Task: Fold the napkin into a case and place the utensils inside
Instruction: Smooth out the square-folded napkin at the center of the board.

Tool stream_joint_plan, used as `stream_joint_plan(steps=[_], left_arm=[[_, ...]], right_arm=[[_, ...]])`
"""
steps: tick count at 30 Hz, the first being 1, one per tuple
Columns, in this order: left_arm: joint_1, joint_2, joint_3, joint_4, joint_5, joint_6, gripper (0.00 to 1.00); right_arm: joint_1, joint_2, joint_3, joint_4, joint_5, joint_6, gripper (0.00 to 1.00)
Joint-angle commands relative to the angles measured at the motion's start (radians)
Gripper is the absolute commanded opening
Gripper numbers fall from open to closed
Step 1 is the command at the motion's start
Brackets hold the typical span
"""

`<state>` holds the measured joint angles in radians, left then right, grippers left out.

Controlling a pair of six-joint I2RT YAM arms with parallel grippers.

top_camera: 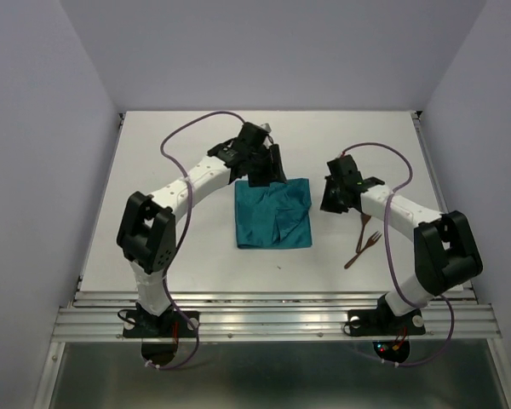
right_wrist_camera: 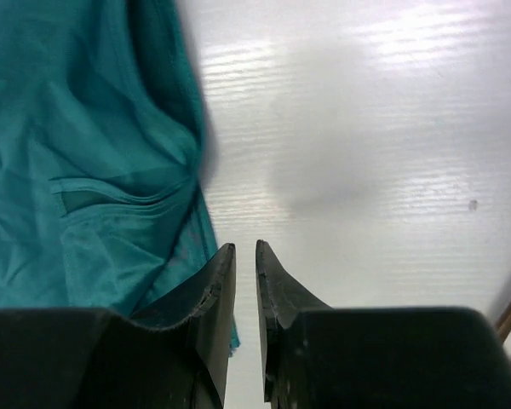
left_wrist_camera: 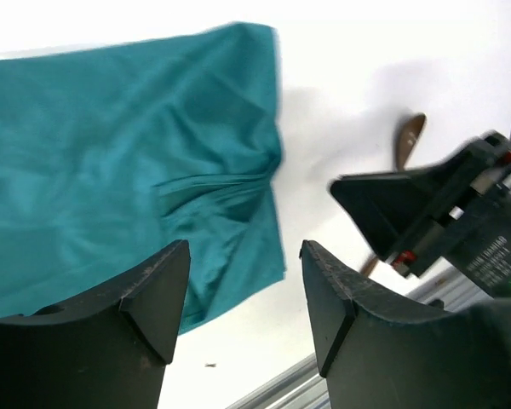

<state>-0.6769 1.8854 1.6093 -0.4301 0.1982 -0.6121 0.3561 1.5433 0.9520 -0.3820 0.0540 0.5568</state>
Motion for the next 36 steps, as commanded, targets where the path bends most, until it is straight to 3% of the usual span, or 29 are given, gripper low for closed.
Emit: stream_joint_plan(steps=[1,10,17,27,36], left_arm=[[0.105,-0.074,-0.144,0.054,0.007,0.006,0.64],[0.18,-0.029,-0.287,0.148,0.046,0.008,0.63],[0.191,0.049,-0.33,0.192,0.049,-0.006,0.59],[0.212,0.095,-0.359,0.228,0.104,-0.018,0.58],[0.224,0.103,-0.351,0.186,0.049,-0.008,0.57]], right_arm=[[0.107,0.029,0.134,-0.043,0.004,-0.05,0.22],[0.279,0.271,0.414,-0.058,-0.02,-0.081,0.21],[0.302,0.394,0.475,-0.037,-0.045,-0.051,0.21],[0.302,0.388,0.34,0.011,-0.059,-0.011,0.2],[0.302,0.23,0.148,-0.067,0.066,0.018,0.2]])
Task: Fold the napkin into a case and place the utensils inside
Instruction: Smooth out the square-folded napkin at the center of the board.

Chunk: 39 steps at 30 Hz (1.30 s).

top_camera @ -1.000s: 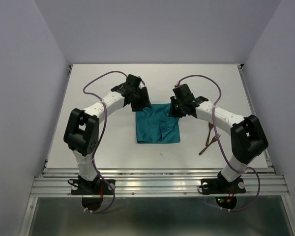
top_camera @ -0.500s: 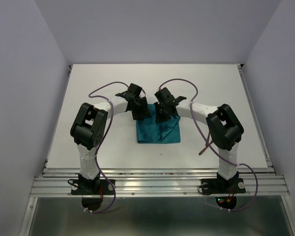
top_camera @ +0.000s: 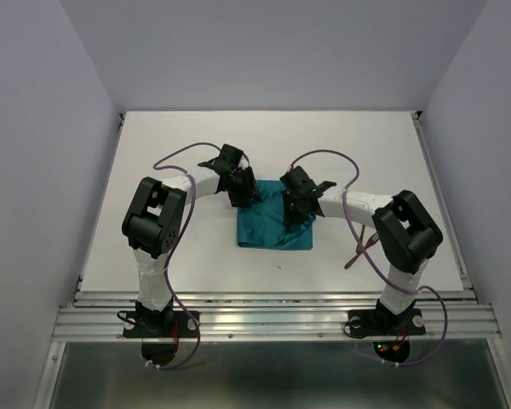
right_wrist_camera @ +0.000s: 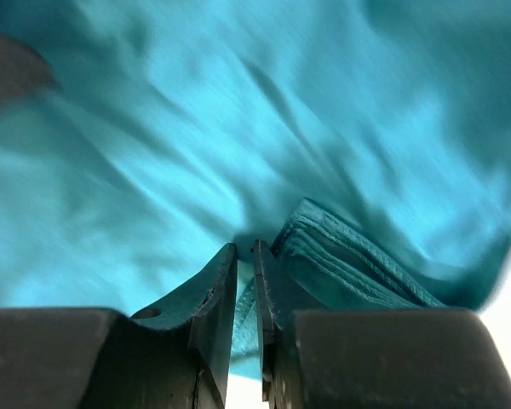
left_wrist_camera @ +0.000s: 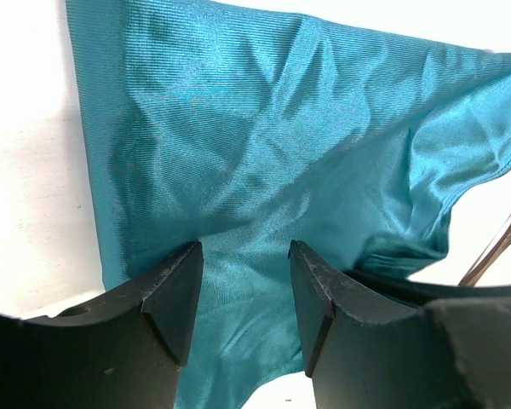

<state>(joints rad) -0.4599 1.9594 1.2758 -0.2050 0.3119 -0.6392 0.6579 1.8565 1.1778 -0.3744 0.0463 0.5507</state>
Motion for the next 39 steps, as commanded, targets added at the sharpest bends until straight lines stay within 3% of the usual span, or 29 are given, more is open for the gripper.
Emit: stream_joint_plan(steps=[1,9,17,28,33,39], left_arm=[[0.007,0.027,-0.019,-0.04,-0.068,0.019,0.57],[0.009,0.03,-0.024,-0.037,-0.057,0.023,0.56],[0.009,-0.037,0.052,-0.094,-0.042,0.075,0.56],[-0.011,-0.201,0.1,-0.203,0.023,0.196,0.57],[-0.022,-0.264,-0.019,-0.191,0.013,0.173,0.55],[-0.042,-0.31,-0.168,-0.154,0.015,0.15,0.51]], right_arm=[[0.0,-0.104,-0.099,-0.081,0.078,0.031,0.2],[0.0,-0.299,-0.276,-0.173,0.112,0.121,0.2],[-0.012,-0.442,-0.221,-0.134,0.302,0.163,0.19],[-0.216,-0.083,0.167,-0.011,0.118,0.019,0.2],[-0.293,0.076,0.276,0.002,0.052,-0.015,0.18],[-0.314,0.17,0.328,0.002,0.086,-0.043,0.18]])
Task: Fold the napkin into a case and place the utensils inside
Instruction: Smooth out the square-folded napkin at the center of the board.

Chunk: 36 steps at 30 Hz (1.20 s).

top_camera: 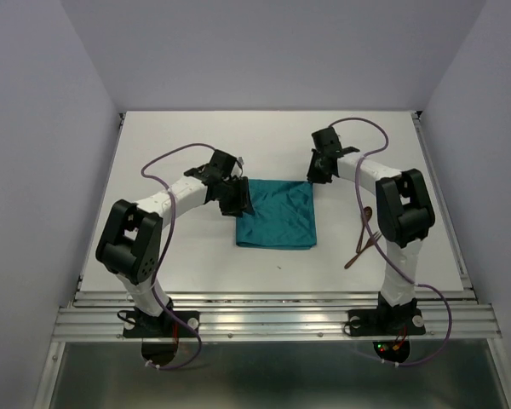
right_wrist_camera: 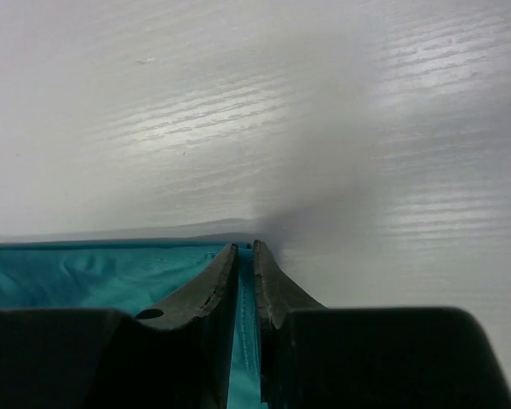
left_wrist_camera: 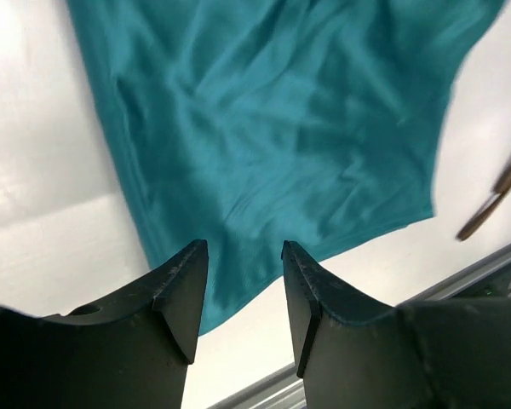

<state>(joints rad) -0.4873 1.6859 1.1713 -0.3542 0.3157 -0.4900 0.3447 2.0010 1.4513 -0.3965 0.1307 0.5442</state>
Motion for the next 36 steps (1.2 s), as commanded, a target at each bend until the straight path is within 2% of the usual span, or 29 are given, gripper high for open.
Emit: stream_joint_plan(steps=[1,7,15,19,24,29,36], left_arm=[[-0.028,-0.038,-0.091,0.003,0.011,0.001,0.51],[-0.08,-0.008,-0.148,0.047,0.011,-0.009,0.5],[-0.097,-0.003,-0.073,-0.001,0.007,0.013,0.48],[-0.096,-0.005,-0.024,-0.038,-0.026,0.036,0.48],[-0.096,-0.02,-0.056,-0.013,-0.006,0.021,0.48],[-0.097,-0.017,-0.162,0.058,0.065,-0.018,0.39],[-0.099,0.006,-0.22,0.074,0.039,-0.041,0.24]], right_arm=[[-0.01,0.038,0.061,0.022,0.003,-0.043,0.18],[-0.01,0.096,0.113,0.01,0.04,-0.066,0.18],[-0.019,-0.001,0.126,-0.005,0.003,-0.078,0.21],[-0.019,-0.073,0.083,-0.002,-0.041,-0.07,0.21],[-0.01,-0.102,-0.017,0.022,-0.092,-0.036,0.21],[-0.01,-0.088,-0.091,0.054,-0.121,-0.012,0.21],[-0.01,-0.022,-0.123,0.076,-0.135,-0.016,0.21]])
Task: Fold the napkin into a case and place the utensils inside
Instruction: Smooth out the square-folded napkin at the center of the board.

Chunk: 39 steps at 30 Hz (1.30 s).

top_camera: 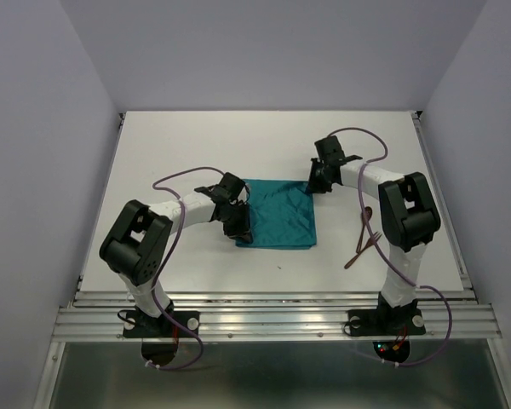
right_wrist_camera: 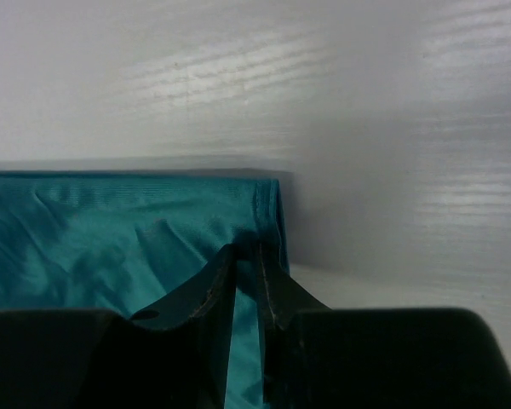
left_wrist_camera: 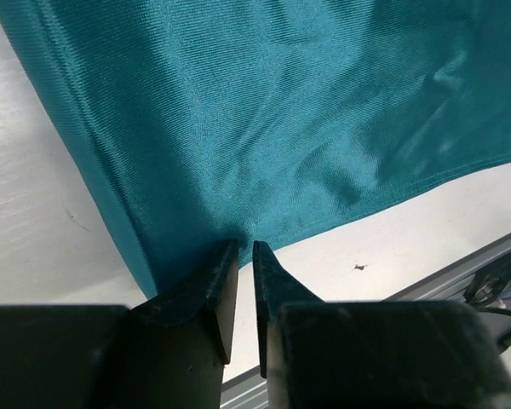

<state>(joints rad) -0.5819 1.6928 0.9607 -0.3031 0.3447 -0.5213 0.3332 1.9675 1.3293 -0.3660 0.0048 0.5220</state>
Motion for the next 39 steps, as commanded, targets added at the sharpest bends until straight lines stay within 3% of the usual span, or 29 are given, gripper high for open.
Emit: stream_joint_plan(steps=[1,12,20,25,29,39], left_arm=[[-0.004,0.001,-0.004,0.009,0.008,-0.005,0.22],[-0.003,-0.133,0.062,-0.086,-0.056,0.02,0.2],[-0.003,-0.088,-0.003,-0.028,-0.133,-0.039,0.19],[-0.003,-0.035,-0.029,-0.001,-0.151,-0.025,0.19],[-0.004,-0.008,-0.027,-0.014,-0.159,-0.008,0.18],[-0.006,-0.228,-0.01,-0.082,-0.199,-0.013,0.19]], right_arm=[[0.001,0.008,-0.001,0.045,0.006,0.003,0.21],[0.012,-0.1,-0.005,0.039,0.003,-0.005,0.21],[0.056,-0.188,-0.1,0.001,0.008,0.021,0.21],[0.075,-0.246,-0.22,0.03,-0.086,0.059,0.21],[0.096,-0.263,-0.292,0.024,-0.075,0.075,0.21],[0.145,-0.423,-0.352,-0.077,-0.043,0.087,0.21]])
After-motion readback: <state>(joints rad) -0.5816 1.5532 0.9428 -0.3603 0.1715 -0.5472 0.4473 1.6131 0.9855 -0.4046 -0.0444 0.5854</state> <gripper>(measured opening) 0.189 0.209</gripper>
